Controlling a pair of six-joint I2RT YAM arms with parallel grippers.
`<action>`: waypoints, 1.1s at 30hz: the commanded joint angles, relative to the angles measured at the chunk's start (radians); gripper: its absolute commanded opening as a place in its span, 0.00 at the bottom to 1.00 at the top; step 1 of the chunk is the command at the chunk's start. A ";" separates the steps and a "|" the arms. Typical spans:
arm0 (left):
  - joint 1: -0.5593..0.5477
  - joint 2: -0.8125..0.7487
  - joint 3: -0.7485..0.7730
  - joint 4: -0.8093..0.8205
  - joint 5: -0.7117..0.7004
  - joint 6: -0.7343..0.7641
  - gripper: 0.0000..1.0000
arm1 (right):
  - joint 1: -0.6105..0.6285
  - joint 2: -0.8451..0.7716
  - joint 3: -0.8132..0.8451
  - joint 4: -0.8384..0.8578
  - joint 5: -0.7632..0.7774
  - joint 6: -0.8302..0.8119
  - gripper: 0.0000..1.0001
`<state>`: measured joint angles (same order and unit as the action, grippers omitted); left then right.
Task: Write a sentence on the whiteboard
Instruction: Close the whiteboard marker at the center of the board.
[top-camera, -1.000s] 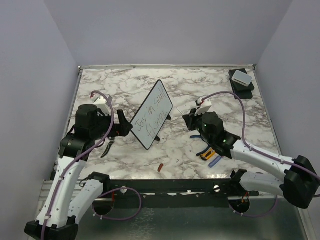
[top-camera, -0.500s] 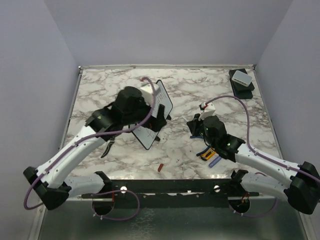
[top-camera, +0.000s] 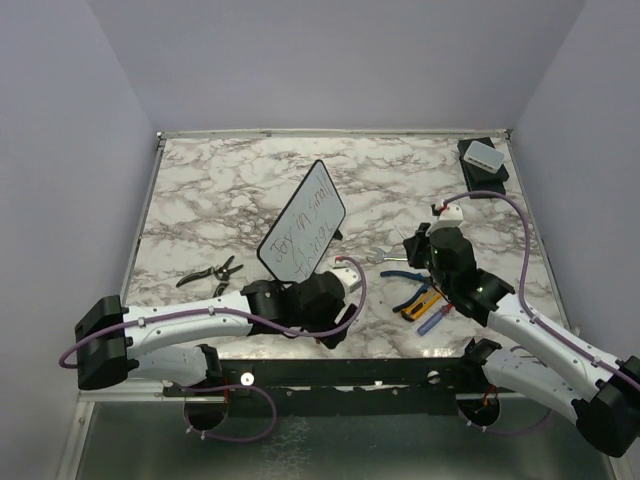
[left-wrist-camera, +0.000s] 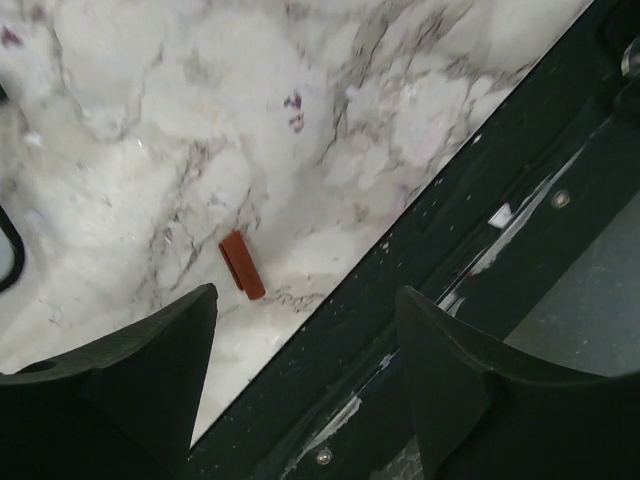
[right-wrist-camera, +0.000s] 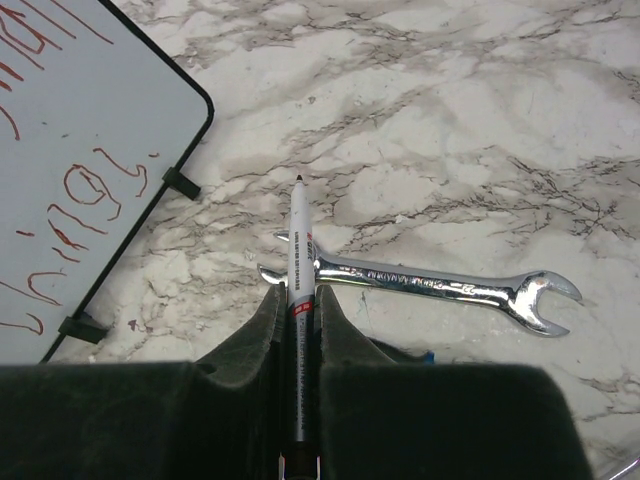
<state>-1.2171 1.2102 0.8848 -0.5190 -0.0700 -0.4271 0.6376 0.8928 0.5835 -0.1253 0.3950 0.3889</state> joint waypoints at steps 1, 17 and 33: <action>-0.064 -0.034 -0.136 0.058 -0.069 -0.161 0.72 | -0.004 -0.007 0.003 -0.049 -0.021 0.018 0.01; -0.074 0.123 -0.225 0.160 -0.113 -0.192 0.69 | -0.004 -0.037 -0.015 -0.042 -0.063 0.043 0.01; -0.074 0.162 -0.231 0.239 0.056 -0.201 0.62 | -0.005 -0.059 -0.006 -0.050 -0.051 0.055 0.01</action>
<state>-1.2869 1.3582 0.6575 -0.3344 -0.1104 -0.6247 0.6373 0.8608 0.5804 -0.1589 0.3462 0.4320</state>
